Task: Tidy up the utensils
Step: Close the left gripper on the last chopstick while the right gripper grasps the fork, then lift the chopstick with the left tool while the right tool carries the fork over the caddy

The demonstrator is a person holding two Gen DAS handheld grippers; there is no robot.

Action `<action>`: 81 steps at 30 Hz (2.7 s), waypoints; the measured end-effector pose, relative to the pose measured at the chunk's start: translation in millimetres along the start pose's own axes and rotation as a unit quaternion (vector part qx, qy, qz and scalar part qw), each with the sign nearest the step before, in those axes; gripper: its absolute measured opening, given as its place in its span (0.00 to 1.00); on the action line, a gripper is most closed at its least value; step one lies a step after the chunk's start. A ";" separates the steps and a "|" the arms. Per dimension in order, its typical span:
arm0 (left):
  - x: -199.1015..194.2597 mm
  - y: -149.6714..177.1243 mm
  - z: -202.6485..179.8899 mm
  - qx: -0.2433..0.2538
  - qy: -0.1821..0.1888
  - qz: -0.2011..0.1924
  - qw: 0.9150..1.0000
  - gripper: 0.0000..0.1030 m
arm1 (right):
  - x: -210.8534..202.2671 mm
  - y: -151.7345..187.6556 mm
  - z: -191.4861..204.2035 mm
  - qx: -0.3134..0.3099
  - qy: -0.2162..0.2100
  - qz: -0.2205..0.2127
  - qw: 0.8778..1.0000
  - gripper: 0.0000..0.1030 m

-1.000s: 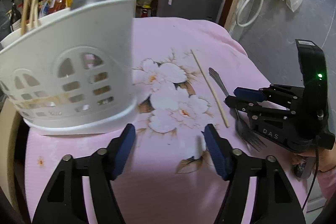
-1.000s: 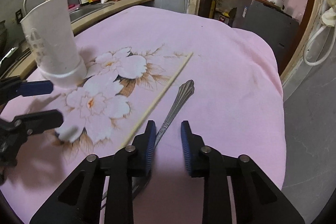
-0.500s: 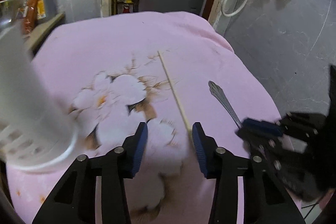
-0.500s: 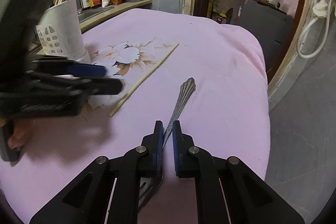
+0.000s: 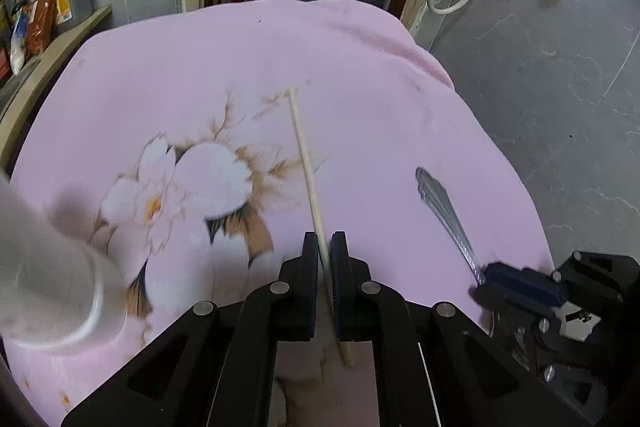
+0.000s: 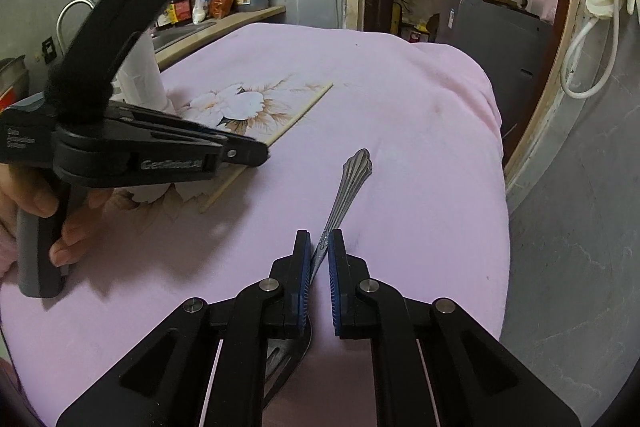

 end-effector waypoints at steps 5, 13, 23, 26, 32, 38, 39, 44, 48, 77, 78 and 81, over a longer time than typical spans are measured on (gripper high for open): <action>-17.9 26.3 4.5 -0.010 -0.001 0.013 1.000 0.02 | -3.1 5.9 1.6 0.000 0.001 0.002 1.000 0.05; -61.1 70.7 7.9 0.001 0.005 0.024 1.000 0.03 | -2.9 7.4 0.2 0.018 0.000 0.012 1.000 0.06; -62.5 60.8 12.5 0.019 0.029 0.031 0.999 0.12 | 12.0 -10.1 3.0 0.030 0.005 0.031 0.999 0.14; -54.3 51.4 6.6 0.033 0.024 0.036 0.999 0.13 | 18.5 -14.0 8.8 0.014 0.008 0.039 0.999 0.23; -33.3 38.3 0.2 0.046 0.040 0.067 0.996 0.13 | 24.4 -15.3 10.9 -0.021 0.033 0.057 0.998 0.18; -25.0 37.5 -6.5 0.088 0.018 0.075 0.993 0.05 | 27.6 -15.2 4.2 -0.011 0.036 0.071 0.997 0.10; -24.2 37.1 -6.8 0.087 0.012 0.077 0.993 0.03 | 28.5 -16.1 5.6 -0.017 0.043 0.074 0.996 0.10; -30.3 36.5 -0.5 0.039 0.020 0.041 0.998 0.02 | 23.0 -16.0 11.1 -0.017 0.052 0.054 0.997 0.05; -55.0 43.4 6.9 -0.007 0.050 -0.040 0.998 0.02 | 9.8 -9.3 15.4 -0.005 0.038 -0.004 0.999 0.05; -215.9 24.9 63.8 -0.056 -0.003 -0.411 0.910 0.02 | -103.2 -99.8 90.9 -0.055 0.021 -0.356 0.933 0.05; -220.1 22.8 68.3 -0.058 -0.003 -0.417 0.907 0.02 | -104.3 -103.0 93.4 -0.056 0.018 -0.359 0.932 0.05; -230.3 15.5 82.7 -0.066 -0.012 -0.437 0.897 0.02 | -107.1 -112.4 102.0 -0.057 0.008 -0.369 0.928 0.05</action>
Point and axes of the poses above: each gripper's, at about its wrist camera, not at the fingertips, and x roughly the way its jaws point, z to its left, y to its underside, the point moved 7 cm from there along x, roughly the way its jaws point, and after that the axes turned 4 degrees about -y, right-handed, at the moved point
